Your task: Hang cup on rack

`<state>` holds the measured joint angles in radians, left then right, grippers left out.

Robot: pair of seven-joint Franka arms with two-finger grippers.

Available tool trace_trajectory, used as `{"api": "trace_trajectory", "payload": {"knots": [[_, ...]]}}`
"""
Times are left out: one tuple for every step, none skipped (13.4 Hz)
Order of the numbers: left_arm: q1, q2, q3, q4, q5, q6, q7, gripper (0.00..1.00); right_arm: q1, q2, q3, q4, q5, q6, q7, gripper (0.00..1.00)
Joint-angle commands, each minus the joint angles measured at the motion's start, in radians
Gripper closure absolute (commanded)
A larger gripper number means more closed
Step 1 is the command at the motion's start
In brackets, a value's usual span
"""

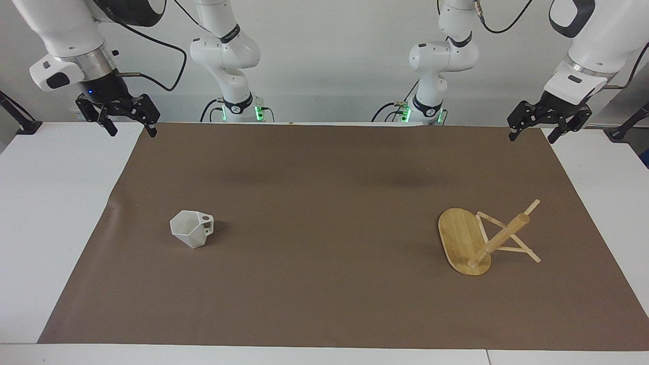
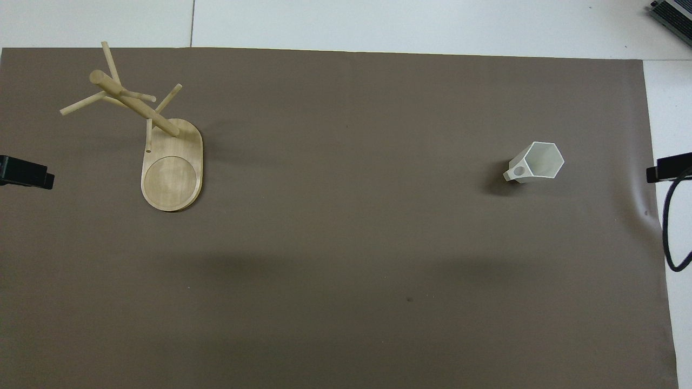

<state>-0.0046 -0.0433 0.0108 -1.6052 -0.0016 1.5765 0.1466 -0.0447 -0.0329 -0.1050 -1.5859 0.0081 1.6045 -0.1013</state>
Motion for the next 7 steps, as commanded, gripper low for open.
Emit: {"api": "trace_trajectory", "payload": {"knots": [[-0.001, -0.024, -0.006, -0.032, -0.014, 0.020, 0.001, 0.00, -0.009, -0.008, 0.002, 0.000, 0.007, 0.001, 0.005, 0.00], [-0.003, -0.024, -0.012, -0.032, -0.014, 0.016, 0.001, 0.00, -0.009, -0.008, 0.004, -0.002, 0.006, 0.005, 0.009, 0.00], [-0.003, -0.024, -0.014, -0.032, -0.014, 0.013, 0.001, 0.00, -0.009, -0.008, 0.004, -0.002, 0.007, 0.006, 0.011, 0.00], [-0.005, -0.026, -0.014, -0.032, -0.014, 0.010, -0.001, 0.00, -0.009, -0.008, 0.004, -0.002, 0.007, 0.009, 0.009, 0.00], [-0.006, -0.027, -0.014, -0.033, -0.014, 0.008, -0.002, 0.00, -0.009, -0.008, 0.005, -0.002, 0.007, 0.009, 0.009, 0.00], [-0.005, -0.027, -0.014, -0.033, -0.014, 0.019, 0.001, 0.00, -0.009, -0.008, 0.007, -0.002, 0.007, 0.009, 0.011, 0.00], [-0.005, -0.026, -0.014, -0.032, -0.014, 0.022, 0.001, 0.00, -0.009, -0.008, 0.007, -0.002, 0.007, 0.009, 0.009, 0.00]]}}
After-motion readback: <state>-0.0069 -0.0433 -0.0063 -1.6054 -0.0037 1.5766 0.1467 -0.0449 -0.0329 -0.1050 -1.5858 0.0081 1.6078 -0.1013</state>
